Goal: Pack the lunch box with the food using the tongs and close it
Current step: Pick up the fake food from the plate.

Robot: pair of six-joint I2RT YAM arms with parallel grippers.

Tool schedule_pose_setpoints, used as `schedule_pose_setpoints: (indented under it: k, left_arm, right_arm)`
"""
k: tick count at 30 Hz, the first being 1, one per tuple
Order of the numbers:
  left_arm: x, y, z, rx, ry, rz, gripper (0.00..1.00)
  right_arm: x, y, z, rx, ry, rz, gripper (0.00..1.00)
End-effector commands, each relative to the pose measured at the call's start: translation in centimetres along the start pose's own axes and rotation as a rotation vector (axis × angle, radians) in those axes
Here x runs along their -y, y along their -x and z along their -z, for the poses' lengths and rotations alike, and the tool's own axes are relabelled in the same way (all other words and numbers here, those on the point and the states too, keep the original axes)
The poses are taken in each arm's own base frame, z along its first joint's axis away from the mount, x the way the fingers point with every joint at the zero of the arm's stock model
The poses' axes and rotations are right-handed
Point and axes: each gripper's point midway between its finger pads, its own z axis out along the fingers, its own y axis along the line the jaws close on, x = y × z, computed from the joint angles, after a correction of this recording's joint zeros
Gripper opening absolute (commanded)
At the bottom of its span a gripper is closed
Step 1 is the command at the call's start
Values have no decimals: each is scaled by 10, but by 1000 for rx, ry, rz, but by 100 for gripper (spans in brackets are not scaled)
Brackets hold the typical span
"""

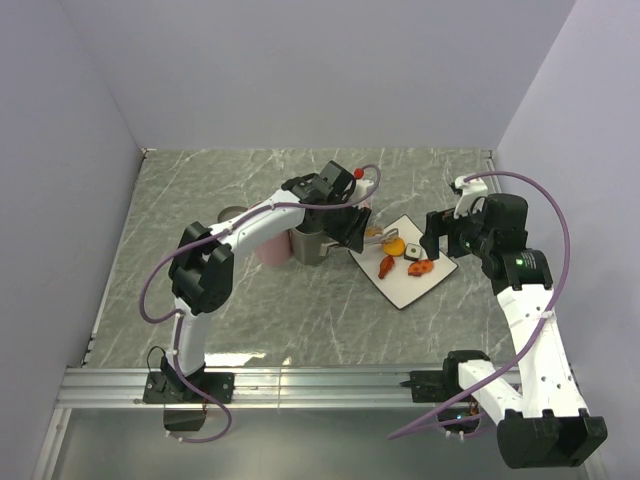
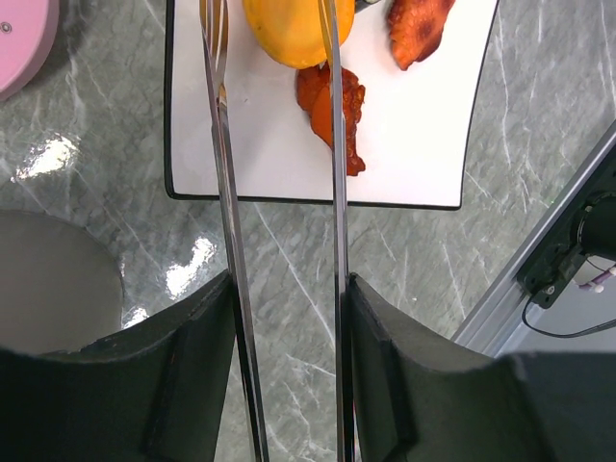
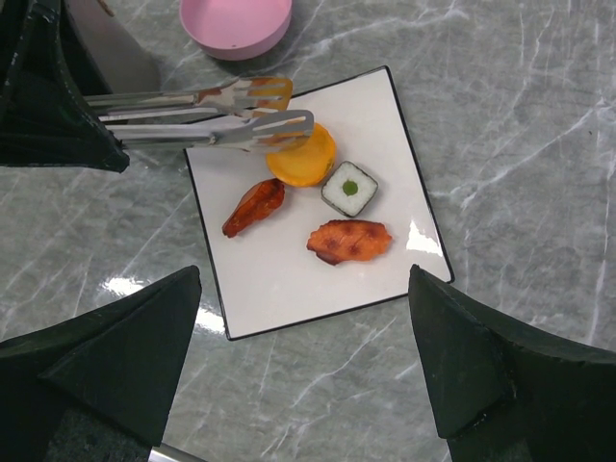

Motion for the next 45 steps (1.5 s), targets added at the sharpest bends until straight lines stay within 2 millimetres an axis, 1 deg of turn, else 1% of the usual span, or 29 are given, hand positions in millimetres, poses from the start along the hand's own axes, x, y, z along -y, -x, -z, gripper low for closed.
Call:
schedule_pose_setpoints:
  k: [1,5,11,18,27,30,32,33,37,39,40,41,42,45]
  left_arm:
    - [13,20,22,76,-17,-33,51]
    - [9,20,19,70,0,-27,51]
    - [5,16,9,45,-4,-18,50]
    - [4,10,-3,17,-22,-2,50]
    - [3,10,-10,8,-29,8,47]
    - [6,10,-11,9,-47,9,44]
    - [8,12,-11,13,-54,13,38]
    - [8,12,-10,14,-56,12,33]
    - [15,19,-4,32,-73,4,24]
    - [18,24,4,48,-71,-7,20]
    - [18,25,7,52,-70,-18,16]
    - [21,29,14,66,-71,-29,13]
    - [22,29,18,66,-67,-48,8]
    - [29,36,37,97,-75,-93,0]
  right_arm:
    - [-2,29,8,78,3,25,95]
    - [-3,29,8,76,8,22,95]
    - [-2,27,7,71,7,26,95]
    - [-2,27,6,69,7,24,95]
    - [-1,23,4,63,5,23,95]
    - [-1,23,3,62,5,21,95]
    - [-1,23,3,63,3,20,95]
    - [0,23,3,63,2,21,95]
    - [-1,25,5,65,0,23,95]
    - [-1,24,5,64,0,22,95]
    - [-1,23,5,64,-2,22,95]
    - [-1,22,4,62,-1,22,95]
    - [-1,21,4,61,-1,20,95]
    - [-1,20,4,59,-1,19,95]
